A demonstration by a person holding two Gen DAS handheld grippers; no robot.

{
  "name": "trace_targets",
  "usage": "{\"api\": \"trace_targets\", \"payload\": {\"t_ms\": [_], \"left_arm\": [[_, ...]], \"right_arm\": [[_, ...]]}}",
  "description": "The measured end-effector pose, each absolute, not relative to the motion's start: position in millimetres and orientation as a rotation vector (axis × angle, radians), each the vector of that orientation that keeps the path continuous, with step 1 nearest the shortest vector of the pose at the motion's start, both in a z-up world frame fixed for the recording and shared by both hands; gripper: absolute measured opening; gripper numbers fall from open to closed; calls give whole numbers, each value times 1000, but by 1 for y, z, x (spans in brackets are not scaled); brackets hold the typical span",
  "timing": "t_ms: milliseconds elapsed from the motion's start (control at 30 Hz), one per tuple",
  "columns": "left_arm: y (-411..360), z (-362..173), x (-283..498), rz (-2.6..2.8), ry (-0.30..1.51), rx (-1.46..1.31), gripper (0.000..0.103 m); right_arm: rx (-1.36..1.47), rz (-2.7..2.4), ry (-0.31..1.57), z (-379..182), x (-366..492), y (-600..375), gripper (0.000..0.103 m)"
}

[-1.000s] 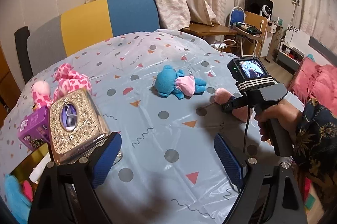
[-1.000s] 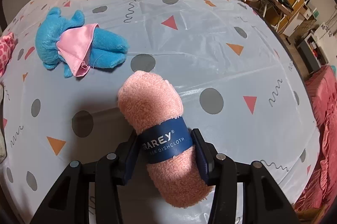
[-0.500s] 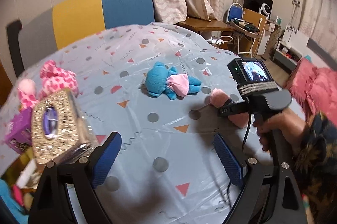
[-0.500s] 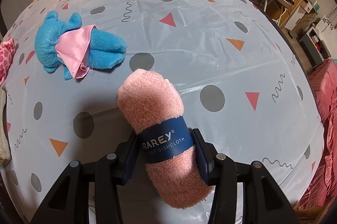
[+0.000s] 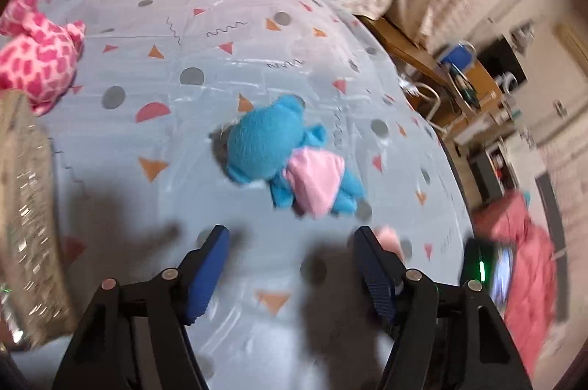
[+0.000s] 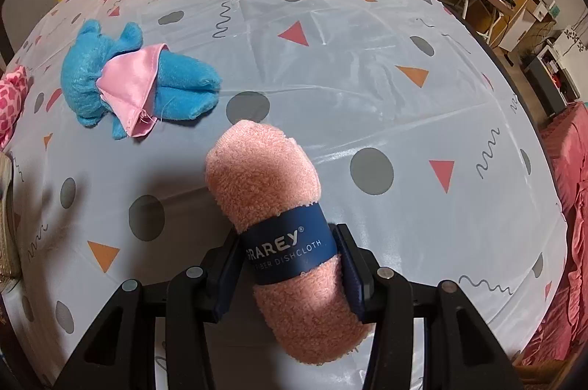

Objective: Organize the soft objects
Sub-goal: 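Grasp the blue plush bear in pink dress with the left gripper while the right holds the dishcloth, then carry the blue bear toward the gold tray with the left gripper while the right holds the dishcloth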

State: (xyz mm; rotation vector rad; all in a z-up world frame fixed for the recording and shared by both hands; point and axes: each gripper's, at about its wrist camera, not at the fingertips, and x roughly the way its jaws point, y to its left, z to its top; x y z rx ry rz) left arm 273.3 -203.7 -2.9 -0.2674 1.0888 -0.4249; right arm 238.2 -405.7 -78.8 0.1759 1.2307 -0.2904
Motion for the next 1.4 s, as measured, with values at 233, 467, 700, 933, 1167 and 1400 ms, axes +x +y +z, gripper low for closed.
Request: {"api": "trace_targets", "payload": {"t_ms": [233,467,700,933,1167,1400], "left_arm": [[-232,-28,333,-321,1174,-423,81],[-243,-50,369,-209,1211,-531,84],[-266,-68,375,-241,1236,-280,41],[-244,-61,331,-322,1155,-94,35],[-214,-36,244,-421,1048,114,35],[-191,-30,139,-507,965,266,36]], "right_arm": [[150,-280,1230,-79,238,-400,49],[126,-252,1231,-77,237,-394,49],[106,-243,1229,-77,235,-391,49],[121,-235,1222,-77,233,-393,48],[103,-235,1218,-77,234,-392,49],[72,-235,1198,-78,231,-387,49]]}}
